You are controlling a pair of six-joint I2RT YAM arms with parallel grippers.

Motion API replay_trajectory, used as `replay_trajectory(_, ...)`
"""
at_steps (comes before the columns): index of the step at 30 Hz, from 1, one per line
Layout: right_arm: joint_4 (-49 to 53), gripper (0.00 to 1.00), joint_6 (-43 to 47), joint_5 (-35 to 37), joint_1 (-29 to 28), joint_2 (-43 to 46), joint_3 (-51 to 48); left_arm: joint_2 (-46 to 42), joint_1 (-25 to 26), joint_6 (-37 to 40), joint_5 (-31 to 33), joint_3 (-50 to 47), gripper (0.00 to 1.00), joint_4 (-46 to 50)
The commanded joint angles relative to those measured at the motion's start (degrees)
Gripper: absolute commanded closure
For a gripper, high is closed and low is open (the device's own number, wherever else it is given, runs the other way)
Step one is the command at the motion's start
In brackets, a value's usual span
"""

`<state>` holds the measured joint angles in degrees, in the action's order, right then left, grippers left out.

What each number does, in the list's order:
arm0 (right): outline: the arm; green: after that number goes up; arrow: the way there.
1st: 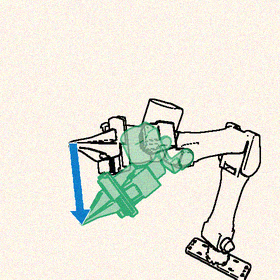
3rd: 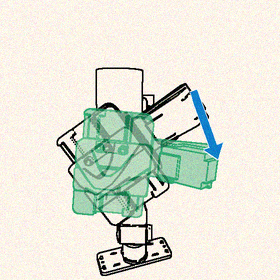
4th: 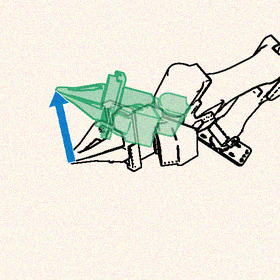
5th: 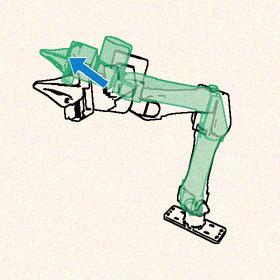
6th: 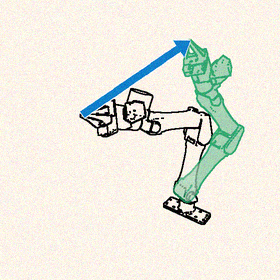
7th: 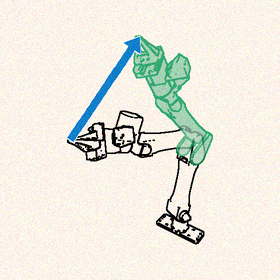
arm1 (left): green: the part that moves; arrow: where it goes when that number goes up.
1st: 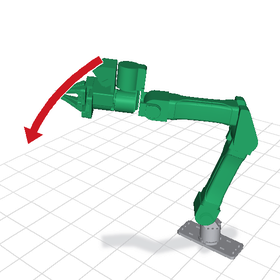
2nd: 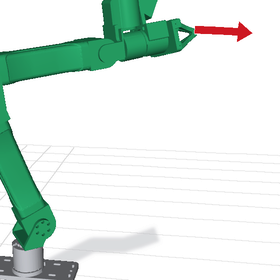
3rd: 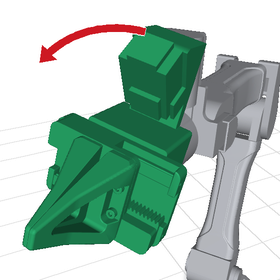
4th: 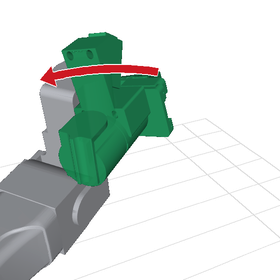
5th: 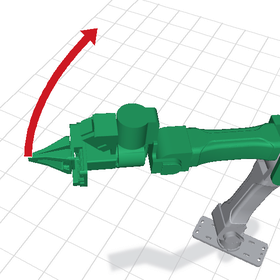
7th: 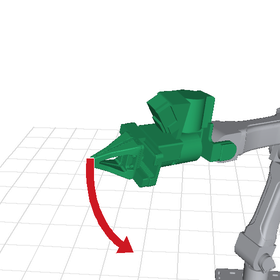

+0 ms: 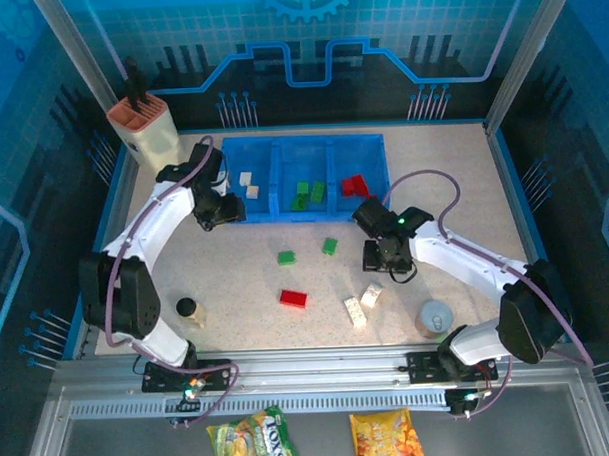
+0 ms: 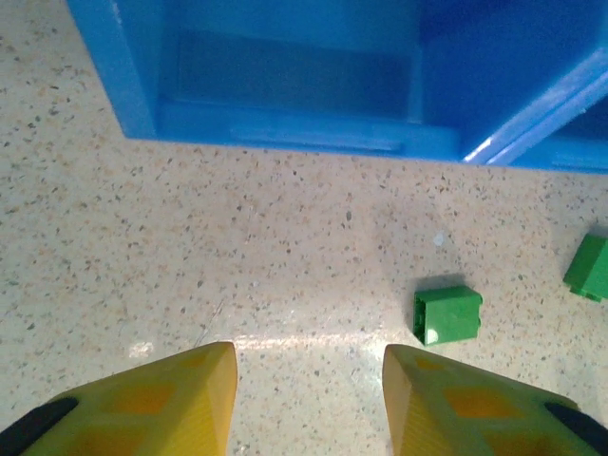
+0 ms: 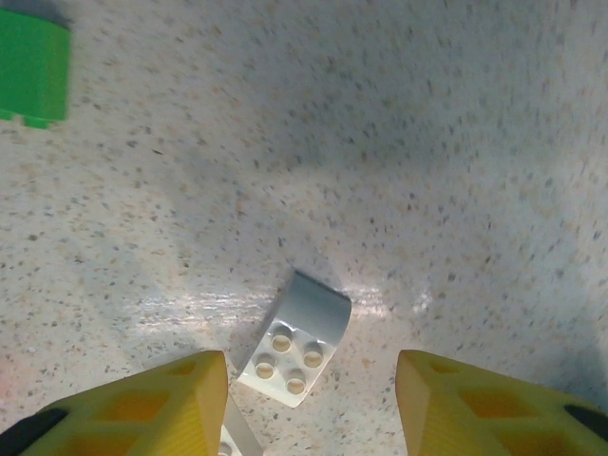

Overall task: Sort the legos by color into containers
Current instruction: Pick up the lego from the bottom-center of the table.

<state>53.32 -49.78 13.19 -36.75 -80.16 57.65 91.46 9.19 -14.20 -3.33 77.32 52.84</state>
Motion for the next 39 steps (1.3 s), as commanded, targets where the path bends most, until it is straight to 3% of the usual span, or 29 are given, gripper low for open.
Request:
replay_trajectory(1, -0.1, 0.49, -10.1, 1.2, -1.7, -0.2, -1.7, -3.0, -0.8, 2.7, -1.1, -1.3, 0.54, 3.6)
replay_trajectory(6, -1.8, 0.49, -16.7, 0.8, -3.9, -2.1, -3.5, -3.9, -1.6, 5.7, -2.2, -1.8, 0.53, 4.4)
replay_trajectory(15, -7.0, 0.48, -24.6, -1.8, -6.9, -4.6, -8.6, -3.1, -2.2, 7.1, -5.2, -6.6, 0.53, -3.8)
replay_trajectory(19, -9.6, 0.47, -26.8, -3.1, -8.1, -6.2, -10.1, -3.2, -2.4, 7.9, -3.5, -8.0, 0.52, -5.1)
replay_trajectory(32, -9.3, 0.54, -26.4, -1.6, -9.7, -10.2, -8.6, -2.8, -2.6, 7.8, -4.0, -9.5, 0.53, -6.3)
replay_trajectory(39, -6.2, 0.5, -23.9, 1.8, -9.7, -9.9, -7.6, -2.5, -2.7, 7.9, -4.1, -9.4, 0.53, -6.3)
